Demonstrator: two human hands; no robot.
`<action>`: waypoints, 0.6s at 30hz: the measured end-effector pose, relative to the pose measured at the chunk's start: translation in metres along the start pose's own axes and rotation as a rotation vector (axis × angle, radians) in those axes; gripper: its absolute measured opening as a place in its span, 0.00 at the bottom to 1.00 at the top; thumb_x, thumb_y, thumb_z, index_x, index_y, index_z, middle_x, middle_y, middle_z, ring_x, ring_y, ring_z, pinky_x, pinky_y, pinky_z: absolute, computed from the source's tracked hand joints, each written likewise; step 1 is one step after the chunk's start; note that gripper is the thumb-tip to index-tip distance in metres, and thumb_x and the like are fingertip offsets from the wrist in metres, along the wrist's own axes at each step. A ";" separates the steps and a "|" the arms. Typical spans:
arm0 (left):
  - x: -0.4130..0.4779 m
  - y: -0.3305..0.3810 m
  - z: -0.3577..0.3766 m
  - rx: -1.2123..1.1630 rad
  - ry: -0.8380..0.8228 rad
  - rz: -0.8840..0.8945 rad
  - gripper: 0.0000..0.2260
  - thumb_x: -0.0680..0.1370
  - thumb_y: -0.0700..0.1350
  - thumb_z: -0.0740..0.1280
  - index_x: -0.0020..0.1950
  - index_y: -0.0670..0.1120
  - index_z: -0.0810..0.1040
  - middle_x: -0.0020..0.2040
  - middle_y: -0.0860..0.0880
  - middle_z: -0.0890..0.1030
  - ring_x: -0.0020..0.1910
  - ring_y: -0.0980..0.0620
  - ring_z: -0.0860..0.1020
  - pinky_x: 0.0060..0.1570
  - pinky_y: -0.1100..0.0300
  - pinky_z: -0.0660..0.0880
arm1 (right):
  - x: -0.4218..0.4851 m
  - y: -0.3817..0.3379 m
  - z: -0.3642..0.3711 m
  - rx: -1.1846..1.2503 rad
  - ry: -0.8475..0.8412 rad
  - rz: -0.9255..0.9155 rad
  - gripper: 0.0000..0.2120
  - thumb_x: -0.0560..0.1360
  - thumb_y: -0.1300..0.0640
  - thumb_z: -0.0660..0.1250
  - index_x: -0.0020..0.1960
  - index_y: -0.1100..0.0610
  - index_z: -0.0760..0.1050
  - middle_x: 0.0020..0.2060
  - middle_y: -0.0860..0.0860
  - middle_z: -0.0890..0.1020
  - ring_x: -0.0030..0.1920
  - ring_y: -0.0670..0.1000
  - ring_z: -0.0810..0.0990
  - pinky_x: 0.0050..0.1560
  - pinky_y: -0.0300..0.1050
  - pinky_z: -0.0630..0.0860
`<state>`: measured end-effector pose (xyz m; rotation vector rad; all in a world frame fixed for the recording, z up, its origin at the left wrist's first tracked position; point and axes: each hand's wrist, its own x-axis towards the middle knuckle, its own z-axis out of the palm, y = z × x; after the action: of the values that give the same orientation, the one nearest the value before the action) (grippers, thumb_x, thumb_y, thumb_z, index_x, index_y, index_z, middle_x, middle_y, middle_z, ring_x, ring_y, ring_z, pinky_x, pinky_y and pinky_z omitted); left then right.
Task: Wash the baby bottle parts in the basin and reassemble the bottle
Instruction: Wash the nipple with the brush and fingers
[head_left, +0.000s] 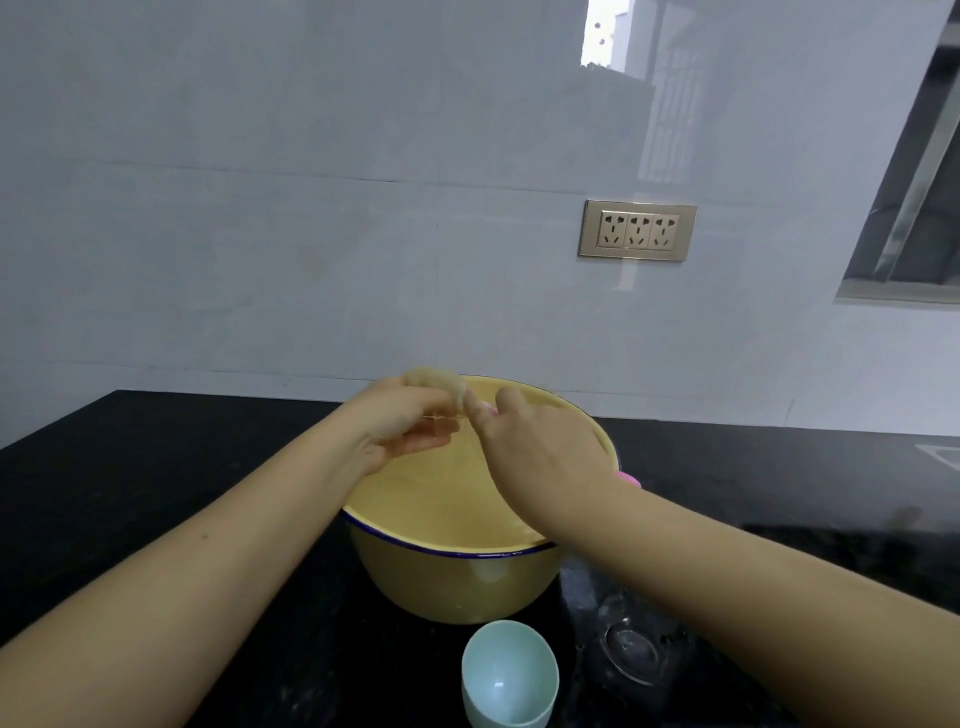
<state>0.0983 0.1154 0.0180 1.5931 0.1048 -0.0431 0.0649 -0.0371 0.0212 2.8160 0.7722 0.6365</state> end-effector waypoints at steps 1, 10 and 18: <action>-0.002 0.001 0.003 0.001 0.011 0.005 0.06 0.74 0.35 0.68 0.47 0.45 0.80 0.43 0.47 0.81 0.42 0.51 0.80 0.46 0.60 0.80 | 0.000 0.000 0.001 -0.026 0.002 -0.005 0.26 0.78 0.67 0.53 0.74 0.57 0.55 0.33 0.52 0.56 0.26 0.50 0.60 0.24 0.44 0.53; -0.015 0.003 0.002 0.152 0.077 0.020 0.18 0.74 0.38 0.64 0.62 0.52 0.74 0.47 0.47 0.81 0.44 0.50 0.80 0.51 0.55 0.80 | 0.002 0.025 0.020 0.055 -0.087 0.098 0.27 0.75 0.67 0.55 0.70 0.47 0.63 0.42 0.50 0.65 0.37 0.56 0.70 0.27 0.44 0.59; -0.018 -0.003 -0.011 0.378 0.123 0.091 0.09 0.74 0.53 0.70 0.46 0.48 0.82 0.48 0.48 0.82 0.51 0.50 0.79 0.54 0.54 0.76 | 0.001 0.031 0.026 0.067 -0.155 0.076 0.35 0.76 0.68 0.53 0.73 0.35 0.55 0.49 0.52 0.72 0.45 0.56 0.77 0.39 0.47 0.70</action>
<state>0.0798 0.1260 0.0165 1.9761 0.1246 0.1126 0.0908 -0.0636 0.0061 2.9247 0.6736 0.4035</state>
